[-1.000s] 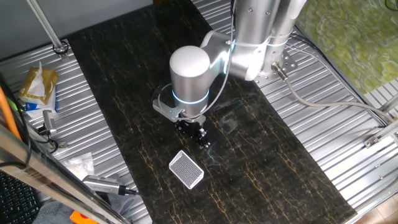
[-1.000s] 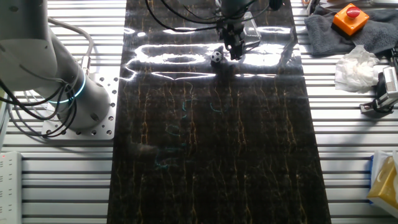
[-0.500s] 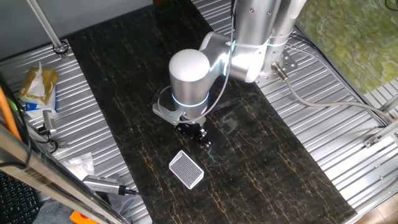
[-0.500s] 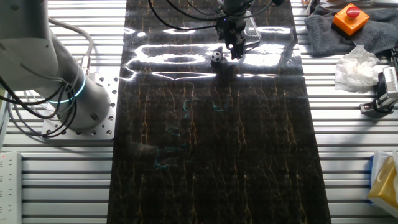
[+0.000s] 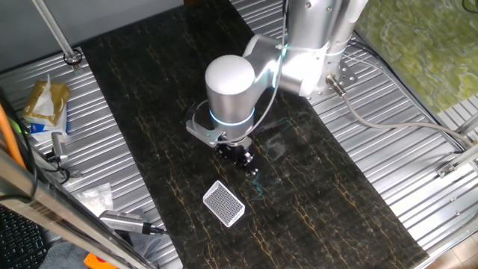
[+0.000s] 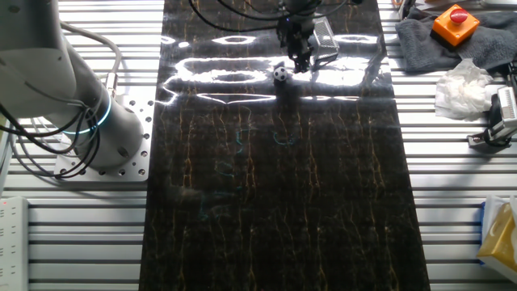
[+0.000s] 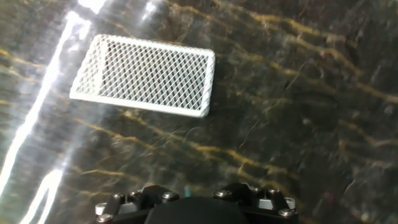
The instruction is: Push the soccer ball into the goal
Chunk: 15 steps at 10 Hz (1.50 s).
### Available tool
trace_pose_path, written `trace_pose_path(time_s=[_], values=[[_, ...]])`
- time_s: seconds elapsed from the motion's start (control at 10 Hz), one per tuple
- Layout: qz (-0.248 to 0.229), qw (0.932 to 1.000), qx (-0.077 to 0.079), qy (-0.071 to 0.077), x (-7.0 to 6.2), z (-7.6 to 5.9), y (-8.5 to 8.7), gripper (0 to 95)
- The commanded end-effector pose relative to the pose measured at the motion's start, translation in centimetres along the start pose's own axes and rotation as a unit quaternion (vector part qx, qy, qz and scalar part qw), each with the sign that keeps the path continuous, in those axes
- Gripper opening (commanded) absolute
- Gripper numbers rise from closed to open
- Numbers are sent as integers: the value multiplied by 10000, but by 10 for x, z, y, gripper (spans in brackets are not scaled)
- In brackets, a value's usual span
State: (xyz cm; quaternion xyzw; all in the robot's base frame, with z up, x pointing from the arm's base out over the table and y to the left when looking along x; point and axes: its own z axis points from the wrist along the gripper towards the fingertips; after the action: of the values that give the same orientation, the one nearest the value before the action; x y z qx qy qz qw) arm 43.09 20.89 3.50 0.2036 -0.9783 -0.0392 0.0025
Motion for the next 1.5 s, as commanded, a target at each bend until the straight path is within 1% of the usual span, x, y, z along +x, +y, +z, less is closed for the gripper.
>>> trace_pose_path(time_s=[0.1,0.2,0.3,0.4,0.5,0.6,0.7,0.8,0.9,1.0,1.1,1.2,1.3,1.4,1.5], values=[[271,9995,-110,-90,11,4,6,760],[405,9988,-242,-123,13,5,7,760],[482,9984,-265,-107,16,6,9,760],[501,9985,-229,-72,18,6,11,760],[537,9982,-239,-83,20,6,13,760],[494,9985,-206,-58,20,6,13,760],[339,9994,-81,69,20,6,13,760],[28,9983,481,326,21,5,14,760],[104,9982,429,400,25,4,19,760],[103,9981,420,445,29,4,22,760],[-18,9964,508,681,37,3,32,760],[25,9959,541,721,40,4,35,760],[119,9964,501,679,42,4,37,760],[372,9968,380,596,44,5,39,760],[505,9966,328,565,45,6,40,760]])
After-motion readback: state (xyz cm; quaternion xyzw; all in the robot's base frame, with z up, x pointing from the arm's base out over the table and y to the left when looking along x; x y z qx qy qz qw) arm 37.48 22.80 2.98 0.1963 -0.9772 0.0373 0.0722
